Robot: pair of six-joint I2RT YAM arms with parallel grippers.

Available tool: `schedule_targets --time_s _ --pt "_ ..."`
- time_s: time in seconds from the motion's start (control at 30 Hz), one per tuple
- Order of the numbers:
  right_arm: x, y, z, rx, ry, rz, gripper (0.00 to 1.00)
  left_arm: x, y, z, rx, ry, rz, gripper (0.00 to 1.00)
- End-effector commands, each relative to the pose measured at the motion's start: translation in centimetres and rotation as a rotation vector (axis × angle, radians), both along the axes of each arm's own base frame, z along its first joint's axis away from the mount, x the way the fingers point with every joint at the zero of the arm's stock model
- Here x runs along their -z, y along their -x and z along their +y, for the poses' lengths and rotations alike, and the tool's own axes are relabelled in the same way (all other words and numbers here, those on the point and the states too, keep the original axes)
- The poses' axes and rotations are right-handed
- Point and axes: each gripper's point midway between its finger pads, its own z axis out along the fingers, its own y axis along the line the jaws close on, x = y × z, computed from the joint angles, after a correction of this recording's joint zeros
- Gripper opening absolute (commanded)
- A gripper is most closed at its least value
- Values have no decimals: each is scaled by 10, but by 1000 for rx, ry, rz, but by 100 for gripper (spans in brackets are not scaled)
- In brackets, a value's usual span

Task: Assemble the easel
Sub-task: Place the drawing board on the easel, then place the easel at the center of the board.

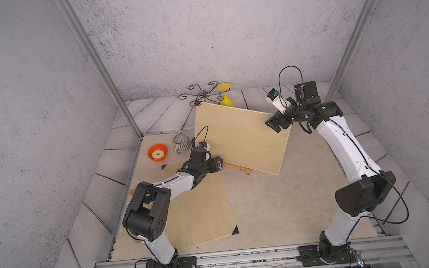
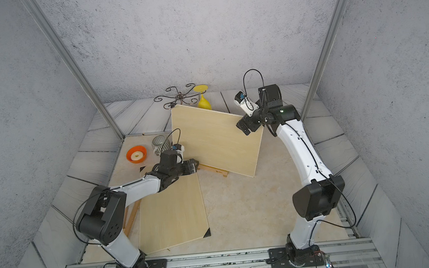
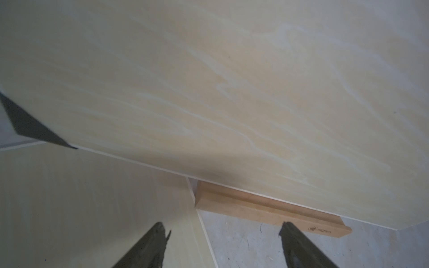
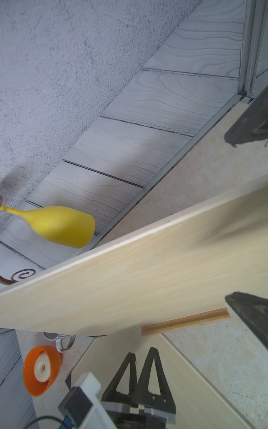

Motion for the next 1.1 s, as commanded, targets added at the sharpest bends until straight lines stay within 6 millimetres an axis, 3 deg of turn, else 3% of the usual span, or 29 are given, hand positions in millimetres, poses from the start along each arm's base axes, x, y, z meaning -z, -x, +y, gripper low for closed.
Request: schedule_targets --time_s 0.0,0.3,0.67,0.87,1.07 --pt "-37 15 -2 29 -91 -104 99 1 -9 -11 23 18 -23 80" --pt "-56 39 -5 55 -203 -180 99 13 -18 -25 69 50 -50 80" --pt "-47 41 -3 54 -240 -172 99 22 -25 -33 90 35 -52 80" --pt "-42 41 -4 66 -240 -161 99 21 -20 -43 124 48 -58 78" --pt "-38 41 -5 75 -239 -158 99 17 -4 -68 190 62 -53 77"
